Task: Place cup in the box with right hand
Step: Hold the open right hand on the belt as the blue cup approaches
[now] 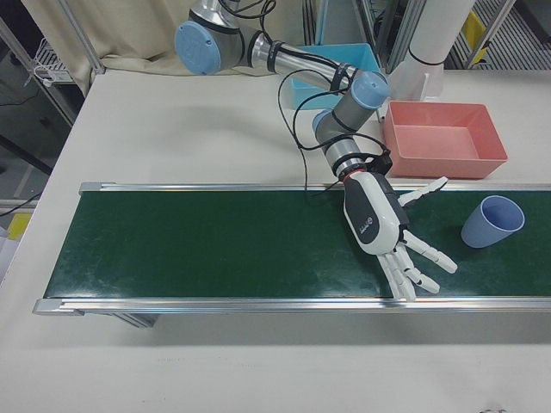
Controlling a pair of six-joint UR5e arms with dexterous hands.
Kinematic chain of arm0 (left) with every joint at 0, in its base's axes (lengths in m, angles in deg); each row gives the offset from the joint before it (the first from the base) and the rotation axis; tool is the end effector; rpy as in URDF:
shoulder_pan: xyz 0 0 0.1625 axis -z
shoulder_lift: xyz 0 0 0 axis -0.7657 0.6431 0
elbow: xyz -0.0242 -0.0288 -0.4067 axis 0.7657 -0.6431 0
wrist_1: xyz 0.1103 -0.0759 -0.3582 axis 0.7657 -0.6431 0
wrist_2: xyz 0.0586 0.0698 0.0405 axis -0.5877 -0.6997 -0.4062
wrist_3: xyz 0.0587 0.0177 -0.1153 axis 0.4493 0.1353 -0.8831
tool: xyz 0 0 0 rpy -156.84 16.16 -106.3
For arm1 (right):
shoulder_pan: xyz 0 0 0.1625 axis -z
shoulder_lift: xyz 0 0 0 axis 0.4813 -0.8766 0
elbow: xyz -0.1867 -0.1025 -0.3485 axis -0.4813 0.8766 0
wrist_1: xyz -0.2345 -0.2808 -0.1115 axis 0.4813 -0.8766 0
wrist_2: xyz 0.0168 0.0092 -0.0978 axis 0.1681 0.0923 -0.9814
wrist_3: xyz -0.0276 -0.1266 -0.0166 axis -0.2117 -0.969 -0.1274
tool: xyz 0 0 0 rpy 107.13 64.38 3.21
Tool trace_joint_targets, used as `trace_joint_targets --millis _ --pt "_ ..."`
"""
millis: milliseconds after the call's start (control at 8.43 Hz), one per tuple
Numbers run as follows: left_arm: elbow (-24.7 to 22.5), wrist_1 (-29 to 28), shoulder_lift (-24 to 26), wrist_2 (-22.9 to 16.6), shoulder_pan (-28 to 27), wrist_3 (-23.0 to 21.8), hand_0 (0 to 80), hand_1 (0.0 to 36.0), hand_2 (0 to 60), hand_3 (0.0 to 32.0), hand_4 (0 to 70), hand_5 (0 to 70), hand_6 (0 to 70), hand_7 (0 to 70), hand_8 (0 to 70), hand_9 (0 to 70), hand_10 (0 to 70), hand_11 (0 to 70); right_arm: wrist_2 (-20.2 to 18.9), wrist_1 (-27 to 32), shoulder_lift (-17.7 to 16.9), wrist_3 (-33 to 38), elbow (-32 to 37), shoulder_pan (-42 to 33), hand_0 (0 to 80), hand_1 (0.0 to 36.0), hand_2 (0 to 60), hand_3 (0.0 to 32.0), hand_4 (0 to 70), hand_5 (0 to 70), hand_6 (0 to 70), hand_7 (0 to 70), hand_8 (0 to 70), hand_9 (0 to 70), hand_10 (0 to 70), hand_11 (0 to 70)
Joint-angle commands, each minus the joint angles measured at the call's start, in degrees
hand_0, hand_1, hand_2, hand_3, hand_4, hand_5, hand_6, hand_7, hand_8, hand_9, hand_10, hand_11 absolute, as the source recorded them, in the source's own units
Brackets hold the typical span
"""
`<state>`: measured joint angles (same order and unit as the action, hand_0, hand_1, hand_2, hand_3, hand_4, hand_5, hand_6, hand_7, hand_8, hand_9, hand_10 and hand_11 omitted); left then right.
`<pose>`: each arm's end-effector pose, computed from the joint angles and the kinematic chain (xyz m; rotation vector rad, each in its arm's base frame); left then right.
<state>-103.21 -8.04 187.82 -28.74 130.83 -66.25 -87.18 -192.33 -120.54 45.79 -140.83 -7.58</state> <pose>-0.0106 -0.5757 0.5318 -0.3990 2.0878 -1.9052 -0.3449 -0.5328 0.3641 0.1349 -2.2930 1.7792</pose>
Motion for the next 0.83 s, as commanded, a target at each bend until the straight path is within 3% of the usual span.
trace_joint_targets --millis 0,474,711 --pt "0.0 0.0 0.0 -0.04 0.0 0.0 0.0 0.0 0.0 0.0 0.0 0.0 0.0 0.0 0.0 0.0 0.0 0.0 0.03 -0.03 -0.08 -0.06 0.19 0.32 43.1 0.0 0.0 0.4 14.0 1.3 4.7 25.0 0.0 3.7 0.4 1.3" --pt "0.0 0.0 0.0 0.05 0.0 0.0 0.0 0.0 0.0 0.0 0.0 0.0 0.0 0.0 0.0 0.0 0.0 0.0 -0.06 -0.03 0.01 -0.15 0.1 1.02 45.0 0.7 0.0 0.2 13.4 1.8 4.7 24.6 0.0 4.0 0.5 1.6" --pt "0.0 0.0 0.0 0.05 0.0 0.0 0.0 0.0 0.0 0.0 0.0 0.0 0.0 0.0 0.0 0.0 0.0 0.0 -0.15 -0.12 0.01 -0.06 -0.25 1.02 48.8 6.8 0.0 0.0 13.2 3.7 5.3 24.4 0.0 4.5 1.1 3.1"
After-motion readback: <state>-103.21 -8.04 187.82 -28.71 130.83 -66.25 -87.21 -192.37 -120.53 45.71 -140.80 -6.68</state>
